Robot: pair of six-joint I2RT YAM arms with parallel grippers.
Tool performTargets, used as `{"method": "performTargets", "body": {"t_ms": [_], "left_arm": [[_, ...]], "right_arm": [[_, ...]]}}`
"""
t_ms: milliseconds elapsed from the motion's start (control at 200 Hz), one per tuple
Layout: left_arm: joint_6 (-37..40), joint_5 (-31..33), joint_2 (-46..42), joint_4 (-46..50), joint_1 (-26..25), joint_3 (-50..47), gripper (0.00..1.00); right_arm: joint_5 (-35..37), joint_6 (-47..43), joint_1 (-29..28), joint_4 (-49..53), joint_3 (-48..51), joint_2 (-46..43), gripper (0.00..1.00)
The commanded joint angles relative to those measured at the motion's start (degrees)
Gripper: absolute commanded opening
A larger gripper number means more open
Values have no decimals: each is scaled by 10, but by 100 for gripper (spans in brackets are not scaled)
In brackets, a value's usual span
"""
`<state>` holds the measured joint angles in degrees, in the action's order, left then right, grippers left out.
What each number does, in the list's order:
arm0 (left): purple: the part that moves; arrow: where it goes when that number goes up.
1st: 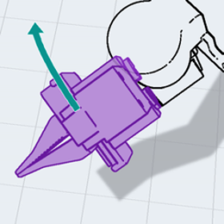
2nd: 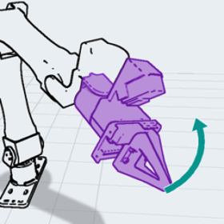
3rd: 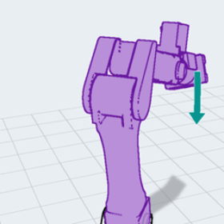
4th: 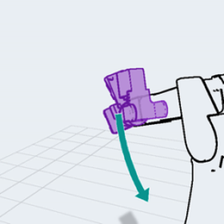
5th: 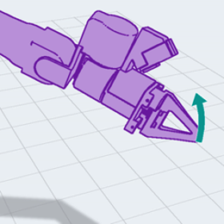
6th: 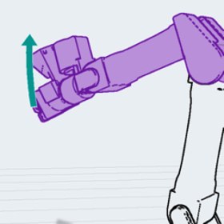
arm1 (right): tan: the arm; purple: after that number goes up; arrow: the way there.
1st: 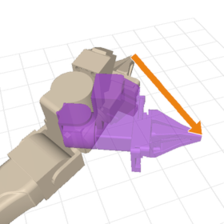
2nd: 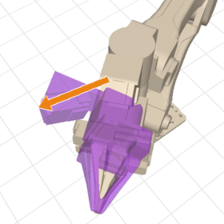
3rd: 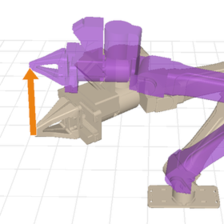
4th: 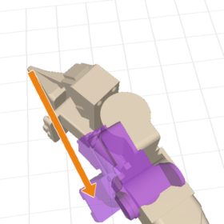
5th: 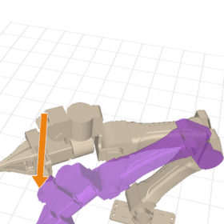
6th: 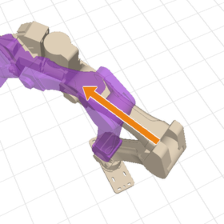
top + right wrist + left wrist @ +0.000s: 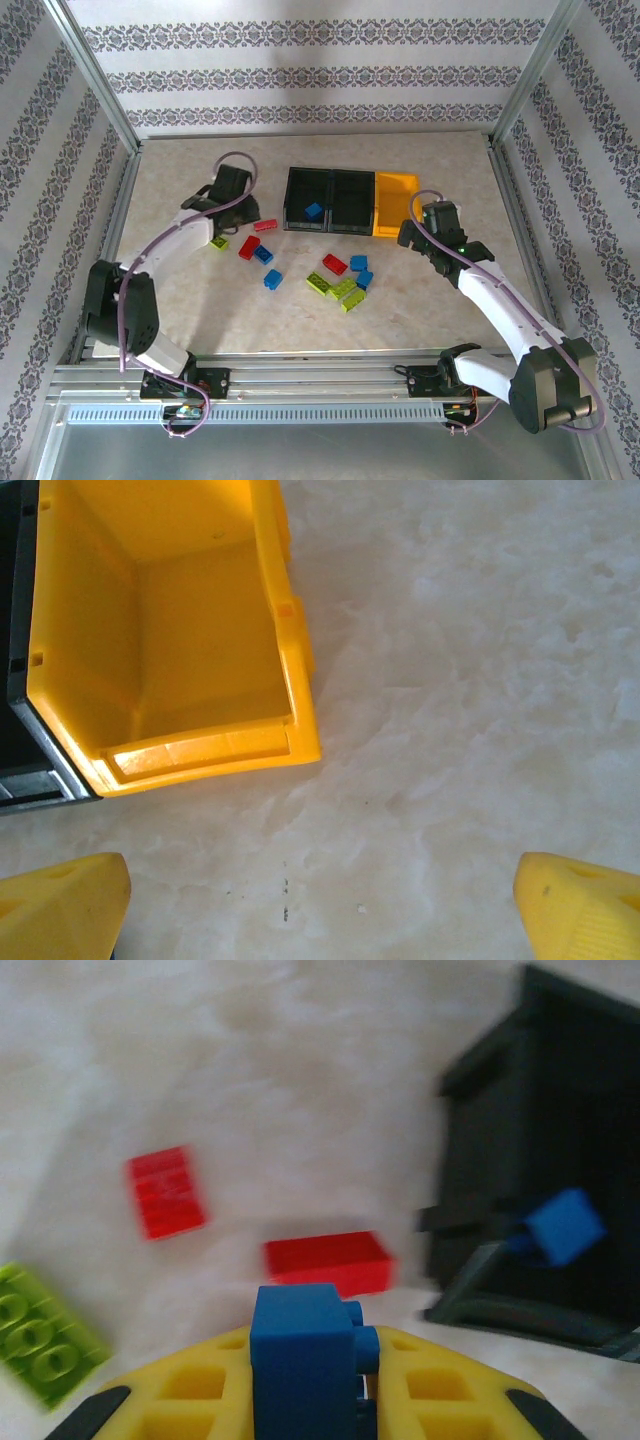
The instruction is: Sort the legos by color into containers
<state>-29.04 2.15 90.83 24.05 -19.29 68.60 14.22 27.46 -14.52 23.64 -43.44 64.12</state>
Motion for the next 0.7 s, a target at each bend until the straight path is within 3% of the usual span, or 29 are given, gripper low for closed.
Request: {"method": "performTargets", "body": {"t_ms": [0,245,495,695], "left_arm": [[31,-14,49,16,-37,57,22],[68,-22,149,30,-90,175,22],[76,-27,235,42,-98,249,23],[73,-12,269,56,-101,276,35]], "right_arm": [[8,22,-10,23,-6,-11,98],[11,78,-31,67,12,-38,98],[0,154,-86,112,35,-58,98],[9,215,-153,144,52,-63,97]]}}
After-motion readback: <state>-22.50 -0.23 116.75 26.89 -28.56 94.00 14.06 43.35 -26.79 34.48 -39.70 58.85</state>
